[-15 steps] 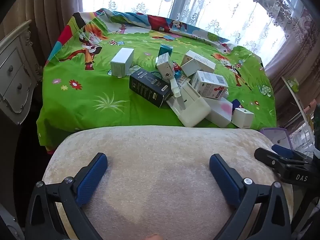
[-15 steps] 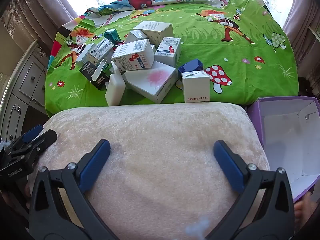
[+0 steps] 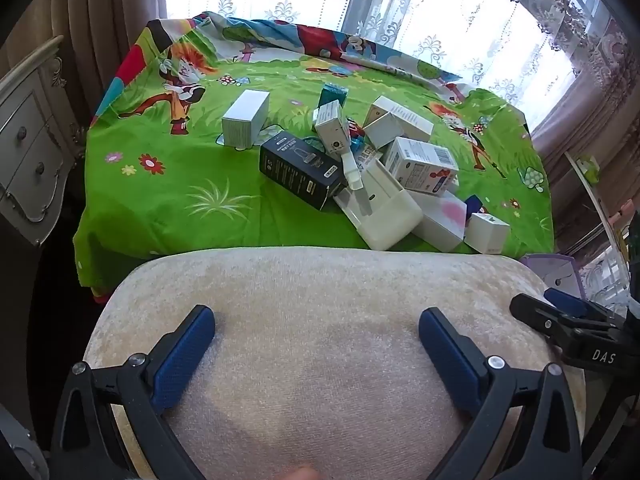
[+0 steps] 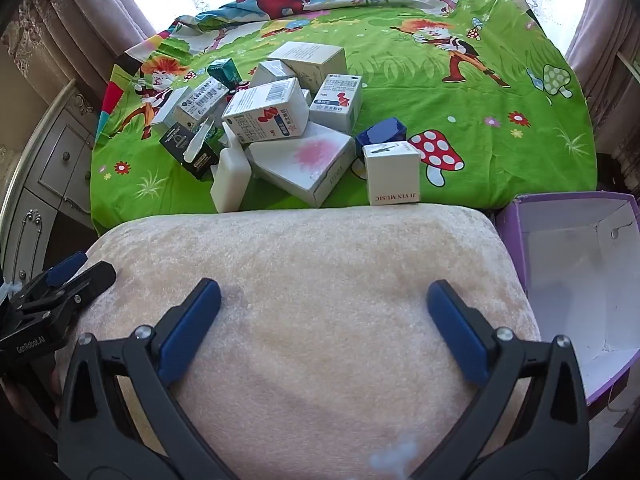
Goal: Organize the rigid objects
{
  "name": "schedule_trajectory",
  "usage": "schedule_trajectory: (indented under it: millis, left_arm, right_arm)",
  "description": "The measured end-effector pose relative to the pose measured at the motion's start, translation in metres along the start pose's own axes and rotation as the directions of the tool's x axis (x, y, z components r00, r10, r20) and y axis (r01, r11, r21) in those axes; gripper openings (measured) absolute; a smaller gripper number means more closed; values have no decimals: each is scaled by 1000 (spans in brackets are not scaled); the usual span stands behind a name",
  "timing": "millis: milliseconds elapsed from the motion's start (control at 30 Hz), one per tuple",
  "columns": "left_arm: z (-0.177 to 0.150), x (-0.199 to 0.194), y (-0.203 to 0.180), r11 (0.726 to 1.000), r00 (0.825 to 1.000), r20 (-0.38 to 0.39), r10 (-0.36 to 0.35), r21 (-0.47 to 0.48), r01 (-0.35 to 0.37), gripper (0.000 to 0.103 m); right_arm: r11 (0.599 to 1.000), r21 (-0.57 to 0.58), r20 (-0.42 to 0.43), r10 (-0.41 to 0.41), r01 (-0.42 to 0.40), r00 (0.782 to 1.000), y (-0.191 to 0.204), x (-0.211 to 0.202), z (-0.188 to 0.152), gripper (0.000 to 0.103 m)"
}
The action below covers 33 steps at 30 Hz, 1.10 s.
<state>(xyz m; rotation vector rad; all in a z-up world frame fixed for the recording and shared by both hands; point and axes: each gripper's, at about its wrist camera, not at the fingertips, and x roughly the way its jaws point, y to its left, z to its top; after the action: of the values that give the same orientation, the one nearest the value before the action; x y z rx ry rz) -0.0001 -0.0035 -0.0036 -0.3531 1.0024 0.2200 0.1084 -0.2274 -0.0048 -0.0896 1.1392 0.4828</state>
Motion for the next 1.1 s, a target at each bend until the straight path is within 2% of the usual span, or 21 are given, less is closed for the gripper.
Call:
schedule_trajectory:
  millis: [67, 267, 400, 600, 700, 800, 967, 1033, 1100]
  left_arm:
    - [2, 0, 3, 1000, 1000, -4, -6, -4, 6, 103]
    - [2, -3, 4, 1000, 1000, -4, -7, -11, 7, 103]
    - [2, -8, 6, 998, 998, 16, -58, -31, 58, 103]
    - [1, -19, -7, 999, 999, 46, 20, 30, -21, 103]
    - [5, -31, -13, 996, 994, 91, 52, 71, -58, 103]
    - [11, -41, -18, 993, 991, 127, 35, 107, -48, 103]
    - [33, -54, -22, 985, 981, 192, 36, 159, -67, 103]
    - [48, -58, -20, 985, 979, 204, 29, 161, -63, 103]
    - [60, -60, -20, 985, 977, 212, 20, 165, -56, 103]
  right_arm:
    - [1000, -19, -6, -23, 23, 1000, 4, 1, -1, 103]
    - [1000, -14, 5, -27, 27, 1000, 13, 0, -1, 103]
    - [1000, -6, 14, -15, 15, 1000, 6, 3, -2, 103]
    - [1000, 5, 10, 7, -7, 1000, 1, 2, -1, 103]
    - [999, -28, -26, 15, -16, 1000, 1, 1, 2, 103]
    - [998, -60, -73, 26, -30, 997, 0, 1, 6, 103]
    - [996, -16, -109, 80, -83, 991, -8, -11, 17, 103]
    - [993, 31, -28, 119, -118, 993, -14, -33, 29, 103]
    - [995, 60, 77, 80, -84, 994, -20, -55, 43, 103]
